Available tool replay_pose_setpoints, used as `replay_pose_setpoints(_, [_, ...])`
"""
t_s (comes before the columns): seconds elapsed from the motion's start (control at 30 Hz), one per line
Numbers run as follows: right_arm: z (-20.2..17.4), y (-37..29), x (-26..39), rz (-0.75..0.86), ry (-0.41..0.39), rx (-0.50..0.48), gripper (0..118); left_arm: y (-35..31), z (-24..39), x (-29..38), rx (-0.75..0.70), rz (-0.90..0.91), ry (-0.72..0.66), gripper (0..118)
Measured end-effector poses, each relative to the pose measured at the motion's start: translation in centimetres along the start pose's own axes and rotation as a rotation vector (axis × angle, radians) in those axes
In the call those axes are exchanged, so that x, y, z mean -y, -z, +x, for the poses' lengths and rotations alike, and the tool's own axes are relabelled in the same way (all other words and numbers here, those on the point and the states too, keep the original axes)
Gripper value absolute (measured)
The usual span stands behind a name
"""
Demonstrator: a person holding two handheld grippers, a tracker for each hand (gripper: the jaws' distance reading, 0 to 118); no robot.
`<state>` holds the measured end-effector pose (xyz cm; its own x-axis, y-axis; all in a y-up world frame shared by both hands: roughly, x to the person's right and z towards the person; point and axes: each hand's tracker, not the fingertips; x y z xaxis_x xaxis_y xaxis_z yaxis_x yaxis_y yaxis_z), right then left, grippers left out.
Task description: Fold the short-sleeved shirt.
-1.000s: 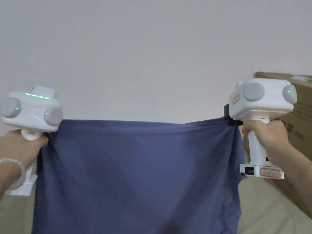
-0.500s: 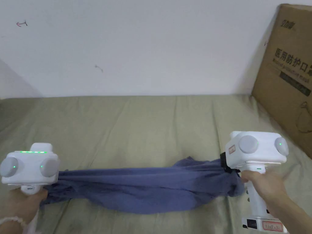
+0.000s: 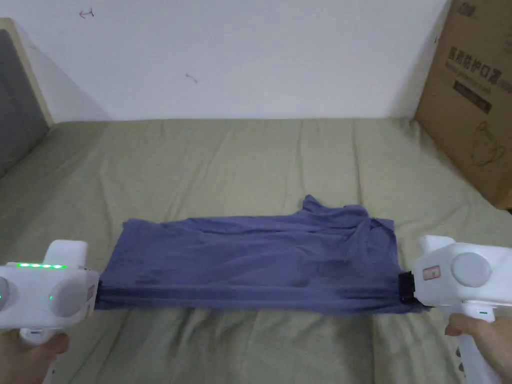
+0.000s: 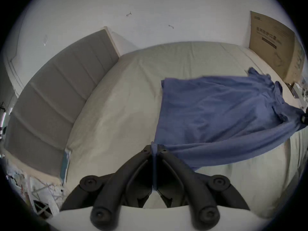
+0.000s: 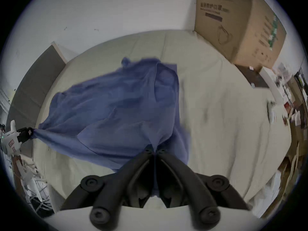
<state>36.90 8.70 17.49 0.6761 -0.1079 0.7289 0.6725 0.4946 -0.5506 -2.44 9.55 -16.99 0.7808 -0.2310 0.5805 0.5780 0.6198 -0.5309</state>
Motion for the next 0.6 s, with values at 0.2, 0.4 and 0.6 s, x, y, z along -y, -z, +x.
replay_pose_setpoints(0.2, [1.2,-3.6,12.1,-0.071,0.029,-0.025,0,-4.2,-1.2,11.1,0.012,-0.057,0.036,2])
replay_pose_setpoints(0.4, [2.4,-4.1,16.1,-0.092,0.055,-0.027,0,-5.7,-2.3,15.0,0.037,-0.079,0.018,2])
replay_pose_setpoints(0.6, [2.0,-4.0,16.2,-0.065,0.051,0.005,36,-6.1,-1.6,14.5,0.038,-0.057,0.004,88])
